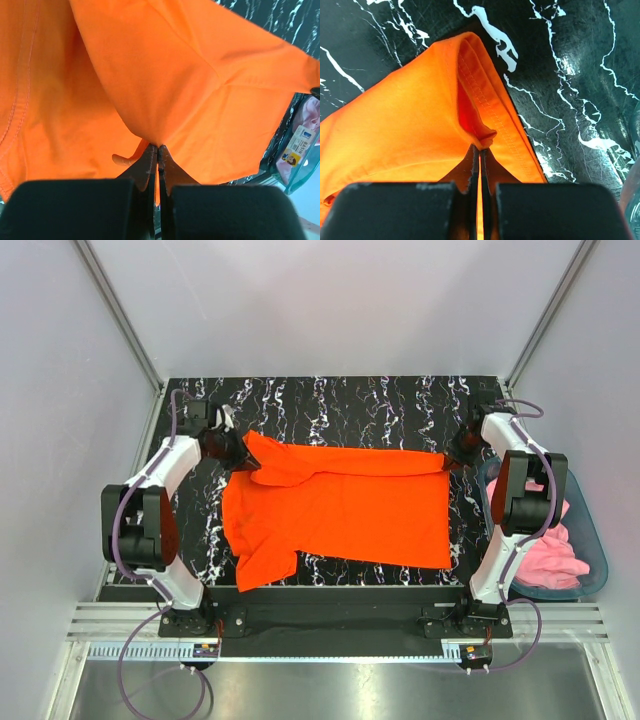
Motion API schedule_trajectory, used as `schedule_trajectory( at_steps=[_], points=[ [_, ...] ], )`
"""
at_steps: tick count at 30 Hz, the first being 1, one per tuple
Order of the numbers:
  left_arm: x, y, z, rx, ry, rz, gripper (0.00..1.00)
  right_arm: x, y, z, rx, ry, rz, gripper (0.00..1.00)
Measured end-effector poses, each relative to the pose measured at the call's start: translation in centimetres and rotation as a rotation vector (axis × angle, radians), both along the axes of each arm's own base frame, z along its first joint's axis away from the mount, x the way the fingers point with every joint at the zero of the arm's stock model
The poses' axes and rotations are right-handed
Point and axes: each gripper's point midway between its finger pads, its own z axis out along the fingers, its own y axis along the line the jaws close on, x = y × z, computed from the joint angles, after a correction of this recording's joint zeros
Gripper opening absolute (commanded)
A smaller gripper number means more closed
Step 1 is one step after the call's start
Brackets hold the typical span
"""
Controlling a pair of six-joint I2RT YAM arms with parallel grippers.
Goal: Fold and stack the t-shirts
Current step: Fold the tshirt
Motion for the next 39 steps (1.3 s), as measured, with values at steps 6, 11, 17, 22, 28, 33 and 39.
schedule_trajectory(
  at_steps=[6, 11, 17, 22, 28, 33, 39],
  points=[
    [-1.3, 0.1, -0.9, 0.002, 0.028, 0.0, 0.16, -0.6, 0.0, -0.4, 0.0, 0.02, -0.001, 0.0],
    [-2.4, 0.9, -0.7, 0.019, 0.015, 0.015, 0.55, -1.0, 0.0, -0.5, 0.0, 0.038, -0.002, 0.02],
    [-0.6, 3.6, 0.9, 0.054, -0.042, 0.099, 0.58, -1.5, 0.3, -0.5, 0.015, 0.059, 0.003, 0.22],
    [5.3, 5.0, 0.6, 0.054, -0.087, 0.128, 0.47, -1.5, 0.6, 0.1, 0.028, 0.055, 0.036, 0.38],
    [9.7, 5.0, -3.0, 0.012, -0.082, 0.111, 0.54, 0.1, 1.2, 1.8, 0.061, -0.006, 0.073, 0.39],
    [10.4, 4.7, -5.2, -0.01, -0.058, 0.099, 0.57, 0.2, 2.2, 2.2, 0.116, -0.023, 0.091, 0.45],
    [11.4, 4.4, -5.7, -0.031, -0.067, 0.092, 0.52, 0.1, 3.1, 2.6, 0.164, -0.052, 0.111, 0.47]
  ],
)
